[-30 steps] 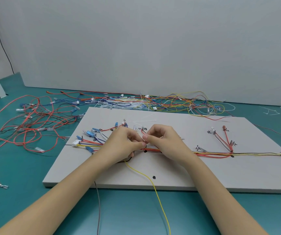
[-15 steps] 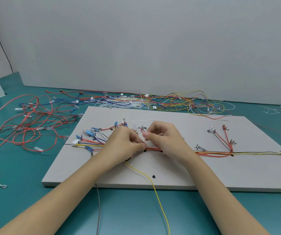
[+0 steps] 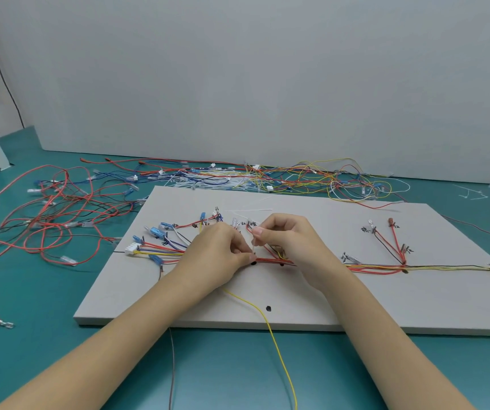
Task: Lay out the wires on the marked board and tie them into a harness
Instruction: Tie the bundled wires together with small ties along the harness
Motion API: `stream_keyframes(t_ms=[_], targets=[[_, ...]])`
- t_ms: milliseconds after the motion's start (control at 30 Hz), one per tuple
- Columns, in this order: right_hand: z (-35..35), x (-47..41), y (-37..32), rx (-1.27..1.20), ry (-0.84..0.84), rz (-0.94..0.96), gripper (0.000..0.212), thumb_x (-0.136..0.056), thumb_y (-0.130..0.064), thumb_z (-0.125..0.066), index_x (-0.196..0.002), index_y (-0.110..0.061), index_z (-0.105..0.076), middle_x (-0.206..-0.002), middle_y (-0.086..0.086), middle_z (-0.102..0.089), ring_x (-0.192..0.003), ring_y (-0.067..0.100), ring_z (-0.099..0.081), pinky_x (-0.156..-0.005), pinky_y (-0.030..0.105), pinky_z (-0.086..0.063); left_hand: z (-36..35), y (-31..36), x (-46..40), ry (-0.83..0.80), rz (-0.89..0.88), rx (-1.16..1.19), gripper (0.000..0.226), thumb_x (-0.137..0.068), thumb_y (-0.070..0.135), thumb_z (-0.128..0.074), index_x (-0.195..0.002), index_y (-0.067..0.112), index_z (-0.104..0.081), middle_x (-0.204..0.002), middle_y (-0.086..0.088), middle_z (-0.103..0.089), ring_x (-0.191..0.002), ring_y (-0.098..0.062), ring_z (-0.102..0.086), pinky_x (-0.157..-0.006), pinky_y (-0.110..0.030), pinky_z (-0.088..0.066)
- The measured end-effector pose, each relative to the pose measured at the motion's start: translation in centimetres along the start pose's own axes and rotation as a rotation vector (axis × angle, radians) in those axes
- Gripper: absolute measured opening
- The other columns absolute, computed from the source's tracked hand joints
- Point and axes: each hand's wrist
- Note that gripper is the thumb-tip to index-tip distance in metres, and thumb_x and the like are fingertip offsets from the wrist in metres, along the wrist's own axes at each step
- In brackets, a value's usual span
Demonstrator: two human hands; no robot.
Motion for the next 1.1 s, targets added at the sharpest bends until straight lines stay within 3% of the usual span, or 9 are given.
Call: stream_keyframes(t_ms=[133,467,633,733,833,933,1000,1100], targets=[[0.0,0.1,-0.1,-0.012,-0.030,-0.067,0.020,-0.088,-0.007,-0.066,-0.069,-0.007,-0.062,-0.070,0.009,-0.064,-0.064,0.011,-0.056,-0.060,0.010,-0.043,-0.3,0.0,0.3,0.052,-0.030,-0.086,0.009,-0.082,0.034,-0.073,-0.082,0.025,-0.076,-0.082,0.006,-0.061,-0.086,-0.017,-0.056,-0.076,-0.034,-0.048],[0.2,0.3,-0.4,0.017,-0.120,-0.091,0.022,-0.089,-0.002,-0.064,-0.068,-0.006,-0.062,-0.067,0.008,-0.064,-0.054,0.005,-0.057,-0.055,0.009,-0.041,-0.7,-0.4,0.1,0.046,-0.057,-0.182,0.011,-0.085,0.038,-0.069,-0.085,0.027,-0.069,-0.082,0.011,-0.050,-0.088,-0.014,-0.050,-0.076,-0.034,-0.045],[0.3,0.2,-0.4,0.058,-0.070,-0.040,0.014,-0.088,-0.014,-0.069,-0.079,-0.006,-0.064,-0.068,0.004,-0.068,-0.058,0.011,-0.059,-0.061,0.019,-0.048,2.4,-0.2,-0.2,-0.249,-0.015,0.137,0.011,-0.086,0.028,-0.072,-0.078,0.020,-0.073,-0.065,-0.001,-0.068,-0.048,-0.013,-0.058,-0.048,-0.019,-0.044],[0.6,0.2,-0.4,0.239,0.140,0.020,0.026,-0.085,-0.033,-0.074,-0.079,-0.012,-0.059,-0.070,-0.003,-0.062,-0.060,0.012,-0.055,-0.055,0.022,-0.043,5.8,-1.2,0.0,-0.324,0.069,0.277,0.015,-0.090,0.025,-0.066,-0.081,0.018,-0.075,-0.073,0.003,-0.070,-0.051,-0.015,-0.062,-0.047,-0.022,-0.048],[0.8,0.3,-0.4,0.399,0.227,0.066,0.038,-0.083,-0.041,-0.073,-0.069,-0.012,-0.053,-0.062,-0.003,-0.055,-0.054,0.012,-0.048,-0.055,0.028,-0.041,9.2,-3.3,0.5,-0.440,0.140,0.190,0.021,-0.090,0.012,-0.062,-0.083,0.024,-0.078,-0.069,0.004,-0.068,-0.054,-0.014,-0.060,-0.048,-0.024,-0.047],[0.6,0.9,-0.8,0.409,-0.033,0.015,0.048,-0.085,-0.043,-0.071,-0.056,-0.009,-0.054,-0.045,-0.004,-0.053,-0.041,0.006,-0.043,-0.047,0.018,-0.035,11.2,-5.0,1.1,-0.533,0.139,0.087,0.033,-0.083,0.000,-0.066,-0.086,0.031,-0.079,-0.068,0.011,-0.067,-0.061,-0.010,-0.056,-0.053,-0.021,-0.043],[0.1,1.5,-1.1,0.450,-0.249,-0.080,0.048,-0.079,-0.050,-0.073,-0.055,-0.012,-0.058,-0.045,-0.003,-0.057,-0.039,0.006,-0.045,-0.041,0.015,-0.033,12.1,-5.7,1.4,-0.593,0.147,0.081,0.046,-0.077,-0.011,-0.067,-0.089,0.032,-0.078,-0.072,0.017,-0.067,-0.066,-0.012,-0.052,-0.061,-0.020,-0.042],[-0.3,2.1,-1.3,0.598,-0.442,-0.162,0.042,-0.068,-0.052,-0.081,-0.060,-0.016,-0.060,-0.050,-0.003,-0.061,-0.040,0.008,-0.045,-0.036,0.014,-0.030,12.4,-6.1,1.5,-0.593,0.174,0.032,0.055,-0.071,-0.016,-0.069,-0.087,0.037,-0.077,-0.072,0.016,-0.059,-0.067,-0.012,-0.046,-0.061,-0.020,-0.039]])
Point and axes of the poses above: each hand's wrist, its own x-axis away from the middle knuckle, its own z-axis out of the back of the hand, y = z × x
